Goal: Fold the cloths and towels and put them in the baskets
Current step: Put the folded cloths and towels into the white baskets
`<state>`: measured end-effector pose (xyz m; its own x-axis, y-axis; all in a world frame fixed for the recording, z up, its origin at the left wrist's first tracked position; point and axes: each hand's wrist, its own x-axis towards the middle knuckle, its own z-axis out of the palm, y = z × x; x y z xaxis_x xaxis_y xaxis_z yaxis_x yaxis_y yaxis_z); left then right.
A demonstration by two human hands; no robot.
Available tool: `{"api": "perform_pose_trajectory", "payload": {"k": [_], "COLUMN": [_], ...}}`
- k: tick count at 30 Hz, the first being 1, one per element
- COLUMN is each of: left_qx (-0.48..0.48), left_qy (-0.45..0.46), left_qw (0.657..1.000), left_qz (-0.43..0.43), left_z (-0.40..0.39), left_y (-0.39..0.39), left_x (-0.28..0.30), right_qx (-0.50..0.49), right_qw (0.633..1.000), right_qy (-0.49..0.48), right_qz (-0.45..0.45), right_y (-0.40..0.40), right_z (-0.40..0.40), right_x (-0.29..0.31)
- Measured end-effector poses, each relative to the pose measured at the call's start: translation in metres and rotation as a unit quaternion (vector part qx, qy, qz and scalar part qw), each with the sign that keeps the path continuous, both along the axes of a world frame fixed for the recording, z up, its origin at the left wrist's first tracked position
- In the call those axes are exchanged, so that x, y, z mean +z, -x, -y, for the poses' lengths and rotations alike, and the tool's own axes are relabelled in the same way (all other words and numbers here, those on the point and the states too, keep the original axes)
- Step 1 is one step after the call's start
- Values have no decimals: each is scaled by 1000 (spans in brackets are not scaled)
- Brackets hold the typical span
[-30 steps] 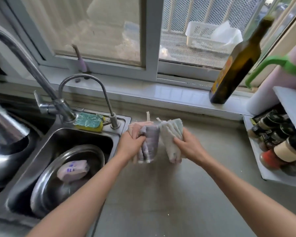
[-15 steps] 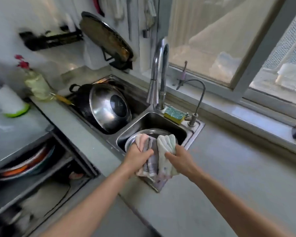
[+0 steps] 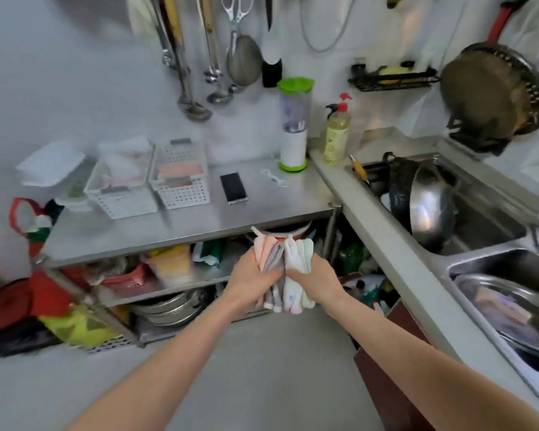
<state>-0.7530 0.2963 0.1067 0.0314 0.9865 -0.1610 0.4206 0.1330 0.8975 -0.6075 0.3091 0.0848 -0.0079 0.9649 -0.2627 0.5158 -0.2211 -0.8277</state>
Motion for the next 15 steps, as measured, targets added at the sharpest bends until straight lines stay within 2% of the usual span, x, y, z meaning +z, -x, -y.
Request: {"api": "perform_pose_trajectory", "payload": {"k": [6,11,15], "left_qx": [123,198,250], "left_qy": [-1,-41,-57], "left_qw": [992,978,963], "left_qz": [-9,-55,-80], "left_z": [-36,-96,-160], "left_y": [132,217,272], "left_x": [5,12,29], "right_qx": [93,160,224], "right_qw": [995,985,972], "right_qy": [11,1,-71], "right_qz": [-44,-68,-13], "right_y": [109,182,228], "right_z": [-64,-156,-237], "right_x": [6,17,42]}}
